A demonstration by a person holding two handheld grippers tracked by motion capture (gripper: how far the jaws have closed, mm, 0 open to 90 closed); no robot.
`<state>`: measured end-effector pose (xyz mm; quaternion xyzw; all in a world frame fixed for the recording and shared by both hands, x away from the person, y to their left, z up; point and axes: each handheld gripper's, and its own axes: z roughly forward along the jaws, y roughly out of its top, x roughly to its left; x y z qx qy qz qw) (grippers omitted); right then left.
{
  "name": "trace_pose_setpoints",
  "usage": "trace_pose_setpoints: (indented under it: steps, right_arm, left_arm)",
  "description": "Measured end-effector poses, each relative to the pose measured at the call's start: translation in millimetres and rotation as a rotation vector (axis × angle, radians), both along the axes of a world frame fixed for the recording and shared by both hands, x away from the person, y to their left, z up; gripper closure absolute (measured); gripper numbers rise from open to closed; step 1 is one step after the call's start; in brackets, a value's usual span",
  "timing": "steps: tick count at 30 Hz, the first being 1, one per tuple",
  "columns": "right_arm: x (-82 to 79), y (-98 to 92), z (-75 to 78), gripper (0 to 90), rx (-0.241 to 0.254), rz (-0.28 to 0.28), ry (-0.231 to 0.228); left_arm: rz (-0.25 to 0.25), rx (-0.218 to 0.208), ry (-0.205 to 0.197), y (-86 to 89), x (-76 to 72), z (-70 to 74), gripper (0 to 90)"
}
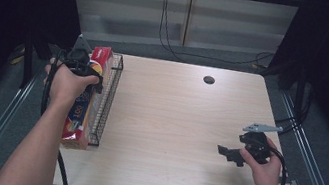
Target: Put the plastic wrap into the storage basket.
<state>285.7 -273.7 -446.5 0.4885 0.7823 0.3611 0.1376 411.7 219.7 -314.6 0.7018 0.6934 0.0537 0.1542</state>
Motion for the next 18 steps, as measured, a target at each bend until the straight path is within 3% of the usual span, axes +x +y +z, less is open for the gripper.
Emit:
trace_pose_setpoints:
  steps: [1,8,9,18]
  right_arm:
    - [-0.1,0.1,0.1,2.8,0.001,0.000,-0.001]
    - [-0.3,0.2,0.3,2.8,0.003,-0.002,-0.001]
    - [-0.4,0.3,0.2,2.8,0.003,-0.002,-0.001]
    - [-0.4,0.6,0.1,2.8,-0.001,0.005,0.004]
  left_arm:
    - [-0.014,0.006,0.001,1.9,0.2,-0.4,42.6]
    - [0.021,0.001,0.006,3.9,-0.9,-5.0,42.7]
    - [0.002,-0.001,0.010,5.5,-0.5,-6.0,42.7]
    - [0.006,0.010,0.015,9.2,-0.1,-13.0,42.7]
